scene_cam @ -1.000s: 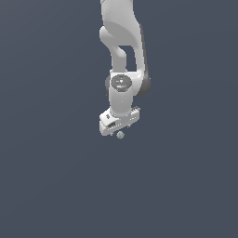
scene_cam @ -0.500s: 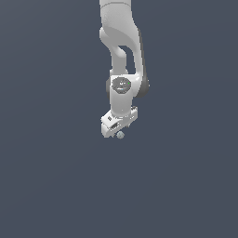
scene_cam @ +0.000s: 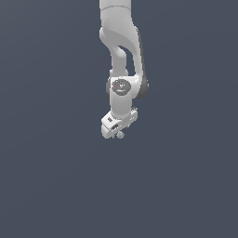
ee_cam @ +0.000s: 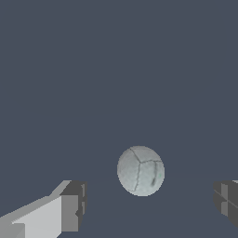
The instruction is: Pick up the object and move it to a goal position.
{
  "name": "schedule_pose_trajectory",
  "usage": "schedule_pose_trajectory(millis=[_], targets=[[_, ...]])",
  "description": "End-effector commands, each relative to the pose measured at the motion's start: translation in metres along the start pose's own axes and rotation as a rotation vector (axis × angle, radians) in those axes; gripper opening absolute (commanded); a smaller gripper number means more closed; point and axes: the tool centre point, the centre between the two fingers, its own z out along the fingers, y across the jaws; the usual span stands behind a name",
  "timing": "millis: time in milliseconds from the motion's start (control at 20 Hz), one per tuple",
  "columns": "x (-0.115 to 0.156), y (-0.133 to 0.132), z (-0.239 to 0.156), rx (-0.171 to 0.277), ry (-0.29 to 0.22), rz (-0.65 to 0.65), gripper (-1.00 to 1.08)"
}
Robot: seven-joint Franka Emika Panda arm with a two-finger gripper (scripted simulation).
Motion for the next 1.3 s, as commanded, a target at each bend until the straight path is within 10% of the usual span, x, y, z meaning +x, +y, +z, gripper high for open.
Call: schedule_pose_trajectory(millis=[0, 550, 600, 1250], targets=[[0.0, -0.001, 0.009, 0.001, -0.001, -0.001, 1.0], [0.0, 0.0, 0.043, 0.0, 0.0, -0.004, 1.0], [0.0, 0.0, 0.043, 0.0, 0.0, -0.004, -1.0], [0.001, -0.001, 0.04, 0.0, 0.0, -0.004, -1.0]])
